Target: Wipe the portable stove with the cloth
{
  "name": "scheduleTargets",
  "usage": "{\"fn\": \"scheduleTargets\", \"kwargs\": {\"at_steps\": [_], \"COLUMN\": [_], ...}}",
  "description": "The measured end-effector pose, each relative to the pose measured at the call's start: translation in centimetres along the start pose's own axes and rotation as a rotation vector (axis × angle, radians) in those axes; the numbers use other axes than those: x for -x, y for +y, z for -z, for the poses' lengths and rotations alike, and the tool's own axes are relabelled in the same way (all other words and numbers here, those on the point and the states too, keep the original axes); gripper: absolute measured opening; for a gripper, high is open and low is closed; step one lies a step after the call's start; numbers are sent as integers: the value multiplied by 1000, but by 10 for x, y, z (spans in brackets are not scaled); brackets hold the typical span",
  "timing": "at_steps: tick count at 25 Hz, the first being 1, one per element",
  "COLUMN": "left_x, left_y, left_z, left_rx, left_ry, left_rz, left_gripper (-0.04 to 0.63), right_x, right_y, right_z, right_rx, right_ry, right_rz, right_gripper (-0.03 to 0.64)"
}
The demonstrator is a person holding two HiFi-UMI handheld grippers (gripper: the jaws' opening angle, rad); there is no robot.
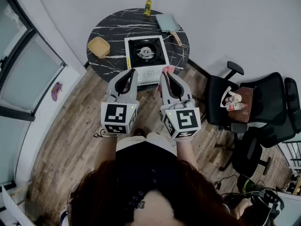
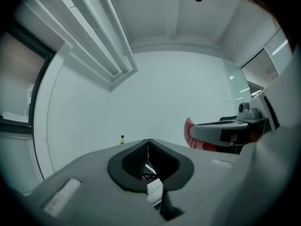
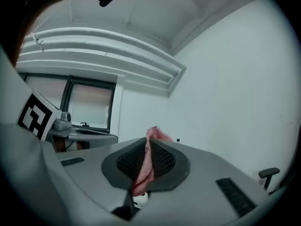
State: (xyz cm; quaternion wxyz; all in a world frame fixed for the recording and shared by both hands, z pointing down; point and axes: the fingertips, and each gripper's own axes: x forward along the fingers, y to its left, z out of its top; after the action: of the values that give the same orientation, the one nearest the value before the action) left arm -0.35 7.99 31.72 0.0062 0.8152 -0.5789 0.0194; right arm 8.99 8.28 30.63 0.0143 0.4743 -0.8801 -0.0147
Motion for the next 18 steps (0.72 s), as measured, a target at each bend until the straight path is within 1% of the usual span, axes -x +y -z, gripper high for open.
{"fn": "scheduleTargets", "kwargs": {"at_steps": [4,10,18], "left_x": [1,2,0], "left_y": [1,1,7], "left_z": [1,0,6], "left_rx": [-2,2,16], "left_ry": [3,-5,8], "left_rz": [-1,18,32], "left_gripper": [12,12,12], "right_x": [-2,-2,-7], "right_y": [0,3,6], "right_z": [2,0,3], "right_rx": [-4,-6,-7], "right_ry": [1,-9,-7], "right_rz": [1,19,30], "right_gripper": [18,20,20]}}
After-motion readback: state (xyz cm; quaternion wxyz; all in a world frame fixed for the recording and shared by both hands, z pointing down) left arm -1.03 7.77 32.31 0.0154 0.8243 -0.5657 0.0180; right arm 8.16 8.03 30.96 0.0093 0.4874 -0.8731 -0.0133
